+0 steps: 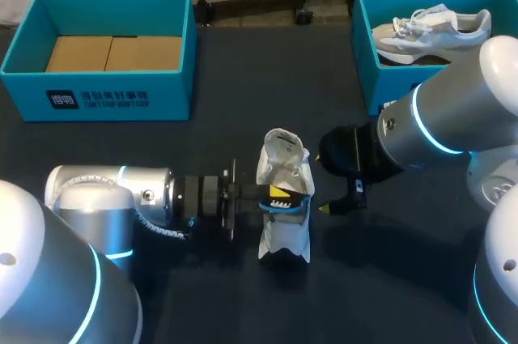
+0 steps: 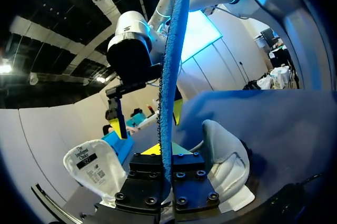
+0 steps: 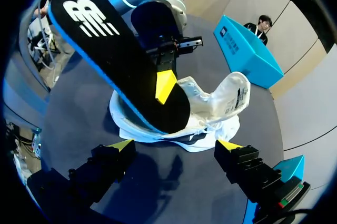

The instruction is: Take the shoe out of the shoebox, open the shoe tongue, remove and reinsert the insole, then place the shoe into the shoebox

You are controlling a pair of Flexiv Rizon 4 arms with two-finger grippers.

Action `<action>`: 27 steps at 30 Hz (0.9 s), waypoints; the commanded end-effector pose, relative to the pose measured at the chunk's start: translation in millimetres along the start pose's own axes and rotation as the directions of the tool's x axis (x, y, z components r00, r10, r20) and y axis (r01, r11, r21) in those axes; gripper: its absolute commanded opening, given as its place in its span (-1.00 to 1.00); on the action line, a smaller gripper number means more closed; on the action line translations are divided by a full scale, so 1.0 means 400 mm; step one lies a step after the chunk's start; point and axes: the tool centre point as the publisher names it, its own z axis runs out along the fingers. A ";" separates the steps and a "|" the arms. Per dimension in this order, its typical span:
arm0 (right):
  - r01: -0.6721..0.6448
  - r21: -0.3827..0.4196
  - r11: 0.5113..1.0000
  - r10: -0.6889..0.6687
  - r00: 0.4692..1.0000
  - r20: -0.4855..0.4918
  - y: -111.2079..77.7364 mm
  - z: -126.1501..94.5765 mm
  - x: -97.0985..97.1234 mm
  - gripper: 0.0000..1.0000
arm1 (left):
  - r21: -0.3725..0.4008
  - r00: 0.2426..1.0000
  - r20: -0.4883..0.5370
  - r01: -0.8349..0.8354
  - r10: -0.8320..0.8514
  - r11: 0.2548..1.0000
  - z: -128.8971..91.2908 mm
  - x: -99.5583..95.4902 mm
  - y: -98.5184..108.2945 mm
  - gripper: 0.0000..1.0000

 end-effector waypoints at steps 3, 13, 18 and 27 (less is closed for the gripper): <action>0.001 0.002 1.000 -0.001 1.000 0.003 0.001 0.001 0.004 1.00 | 0.004 1.000 0.017 0.011 -0.011 1.000 0.012 -0.001 0.005 -1.00; 0.001 0.002 1.000 -0.001 1.000 0.003 0.001 0.001 0.004 1.00 | 0.034 1.000 0.024 0.007 -0.007 0.999 0.010 -0.011 -0.046 -0.20; 0.001 0.002 1.000 -0.001 1.000 0.003 0.001 0.001 0.004 1.00 | 0.049 1.000 0.029 -0.001 0.000 0.999 0.001 -0.013 -0.078 -0.41; 0.001 0.002 1.000 -0.001 1.000 0.003 0.001 0.001 0.004 1.00 | 0.040 1.000 -0.014 -0.025 0.025 0.999 0.014 0.004 -0.041 -1.00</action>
